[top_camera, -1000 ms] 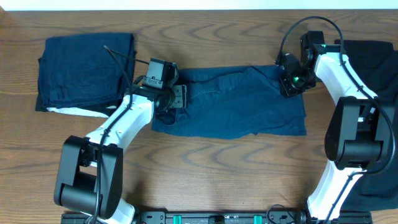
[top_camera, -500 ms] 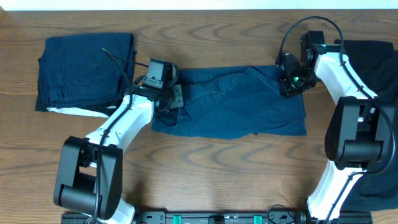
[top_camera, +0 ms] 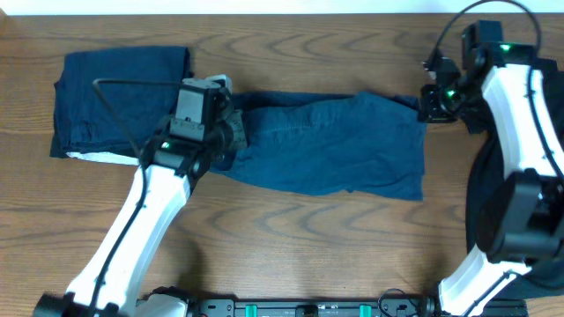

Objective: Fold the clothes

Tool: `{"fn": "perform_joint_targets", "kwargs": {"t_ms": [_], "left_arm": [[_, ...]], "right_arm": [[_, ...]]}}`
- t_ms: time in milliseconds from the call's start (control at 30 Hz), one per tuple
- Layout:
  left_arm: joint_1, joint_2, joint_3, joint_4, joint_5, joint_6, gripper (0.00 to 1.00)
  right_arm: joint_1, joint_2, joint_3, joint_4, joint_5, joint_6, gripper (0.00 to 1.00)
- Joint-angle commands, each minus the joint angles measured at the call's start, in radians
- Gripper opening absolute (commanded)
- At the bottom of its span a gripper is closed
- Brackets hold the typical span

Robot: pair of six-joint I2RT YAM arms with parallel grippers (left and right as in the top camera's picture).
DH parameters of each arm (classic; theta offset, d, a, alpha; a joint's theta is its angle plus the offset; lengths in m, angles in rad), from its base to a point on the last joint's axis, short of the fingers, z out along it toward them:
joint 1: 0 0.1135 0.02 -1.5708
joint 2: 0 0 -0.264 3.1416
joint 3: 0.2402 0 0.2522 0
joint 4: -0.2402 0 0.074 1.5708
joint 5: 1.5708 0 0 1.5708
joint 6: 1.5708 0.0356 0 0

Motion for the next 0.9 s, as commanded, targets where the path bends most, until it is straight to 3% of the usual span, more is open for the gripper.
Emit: {"fn": "perform_joint_targets", "kwargs": {"t_ms": [0, 367, 567, 867], "left_arm": [[0.004, -0.047, 0.031, -0.078, -0.012, -0.04, 0.06], [0.004, 0.019, 0.011, -0.294, -0.014, -0.039, 0.06], [0.004, 0.064, 0.011, -0.429, -0.094, -0.039, 0.06], [0.004, 0.073, 0.011, -0.539, -0.135, -0.04, 0.06]], "right_arm": [[-0.002, -0.042, 0.014, -0.072, -0.02, 0.13, 0.01], [0.094, -0.042, -0.168, -0.072, -0.023, 0.181, 0.01], [0.097, -0.042, -0.274, -0.051, -0.02, 0.196, 0.01], [0.098, -0.042, -0.29, -0.073, -0.011, 0.196, 0.01]]}}
